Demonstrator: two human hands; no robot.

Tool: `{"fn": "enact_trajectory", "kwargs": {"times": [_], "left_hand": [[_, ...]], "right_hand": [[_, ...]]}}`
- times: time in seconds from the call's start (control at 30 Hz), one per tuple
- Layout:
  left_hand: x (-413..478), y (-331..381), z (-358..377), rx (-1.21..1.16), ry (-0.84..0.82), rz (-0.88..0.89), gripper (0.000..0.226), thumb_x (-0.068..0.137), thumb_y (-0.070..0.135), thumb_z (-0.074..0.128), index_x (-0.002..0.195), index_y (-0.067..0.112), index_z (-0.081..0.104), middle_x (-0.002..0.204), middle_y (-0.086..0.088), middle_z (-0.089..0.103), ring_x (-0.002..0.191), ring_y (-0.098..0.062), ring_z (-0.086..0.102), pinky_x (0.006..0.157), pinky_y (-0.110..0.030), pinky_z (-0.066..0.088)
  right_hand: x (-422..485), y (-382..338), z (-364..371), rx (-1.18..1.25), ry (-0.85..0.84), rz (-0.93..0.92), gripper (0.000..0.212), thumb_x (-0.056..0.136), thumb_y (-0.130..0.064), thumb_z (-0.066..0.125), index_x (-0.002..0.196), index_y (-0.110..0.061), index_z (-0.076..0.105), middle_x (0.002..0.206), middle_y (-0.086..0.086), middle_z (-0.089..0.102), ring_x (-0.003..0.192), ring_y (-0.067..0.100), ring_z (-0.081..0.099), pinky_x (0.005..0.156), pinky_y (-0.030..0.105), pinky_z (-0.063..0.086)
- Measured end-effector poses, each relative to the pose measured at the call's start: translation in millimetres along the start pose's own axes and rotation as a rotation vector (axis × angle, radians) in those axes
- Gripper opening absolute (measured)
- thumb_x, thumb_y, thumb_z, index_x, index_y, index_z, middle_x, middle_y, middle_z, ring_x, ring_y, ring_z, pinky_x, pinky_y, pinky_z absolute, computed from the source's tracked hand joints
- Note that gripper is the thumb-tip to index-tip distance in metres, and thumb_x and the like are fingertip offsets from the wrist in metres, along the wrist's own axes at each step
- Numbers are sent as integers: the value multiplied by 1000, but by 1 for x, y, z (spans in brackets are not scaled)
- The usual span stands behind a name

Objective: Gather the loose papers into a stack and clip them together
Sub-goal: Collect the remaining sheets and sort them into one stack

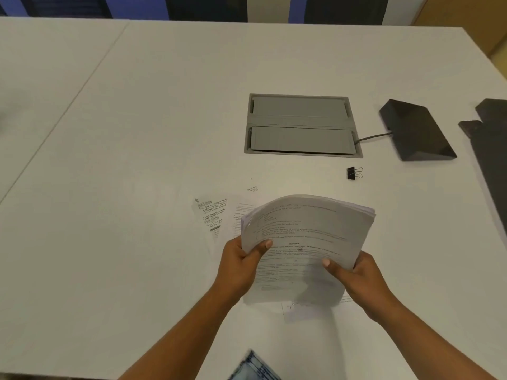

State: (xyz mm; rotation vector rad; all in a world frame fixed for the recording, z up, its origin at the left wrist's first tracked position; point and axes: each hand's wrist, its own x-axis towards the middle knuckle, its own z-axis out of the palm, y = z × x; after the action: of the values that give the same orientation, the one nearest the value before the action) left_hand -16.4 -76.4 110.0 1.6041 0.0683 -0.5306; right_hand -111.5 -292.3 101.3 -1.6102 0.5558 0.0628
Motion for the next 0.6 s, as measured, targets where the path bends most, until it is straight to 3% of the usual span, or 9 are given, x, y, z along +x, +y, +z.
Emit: {"fn": "enact_trajectory", "kwargs": {"times": [0.13,0.2,0.27,0.33,0.4,0.47,0.53,0.6], "left_hand": [[3,5,4,-44,-83,20,21,92,20,66,112,16,72,102,0,78,94,-18,75,80,-34,62],[4,5,10,-56,-158,1,29,99,31,53,115,14,71,105,-1,78,97,-17,74,82,-30,61],[8,-3,15,-33,-135,-65,52,101,48,32,111,16,72,101,0,78,93,-13,74,77,-21,59],[15,-25,23,172,-42,-134,62,97,59,26,93,17,71,91,-1,76,84,-15,71,74,-24,57],[22,-55,28,647,39,-169,52,99,57,33,82,17,61,86,-2,69,82,-19,67,77,-35,56],[25,-75,36,880,80,-221,41,95,54,47,100,15,58,102,-5,65,94,-22,65,79,-36,55],[23,-85,53,950,70,-274,55,89,58,55,119,12,51,118,-7,57,108,-24,59,85,-36,50],[24,-89,72,1108,73,-264,70,82,63,59,125,10,44,124,-9,50,114,-25,52,94,-37,44]], "right_hand": [[-7,17,-15,-14,50,45,22,84,-22,67,107,-24,70,100,-10,77,93,11,72,73,21,58],[-12,24,-28,5,114,78,24,80,-25,70,104,-20,71,97,-5,78,94,20,73,77,27,60],[-16,28,-40,42,168,103,42,68,-41,80,102,-18,72,96,-1,78,94,23,73,79,31,60],[-22,32,-56,77,234,132,76,46,-61,85,105,-15,71,98,-1,78,91,20,74,79,31,60],[-27,34,-68,119,285,124,86,37,-64,85,105,-14,70,98,-2,78,88,16,74,72,24,60],[-29,33,-74,133,330,119,67,50,-53,86,103,-14,69,95,-3,78,90,17,73,69,22,58],[-32,30,-77,155,370,121,32,75,-28,75,104,-15,68,95,-4,76,98,23,69,82,33,56],[-33,29,-80,108,422,130,25,83,-18,67,108,-15,67,99,-5,73,102,27,66,95,46,49]]}}
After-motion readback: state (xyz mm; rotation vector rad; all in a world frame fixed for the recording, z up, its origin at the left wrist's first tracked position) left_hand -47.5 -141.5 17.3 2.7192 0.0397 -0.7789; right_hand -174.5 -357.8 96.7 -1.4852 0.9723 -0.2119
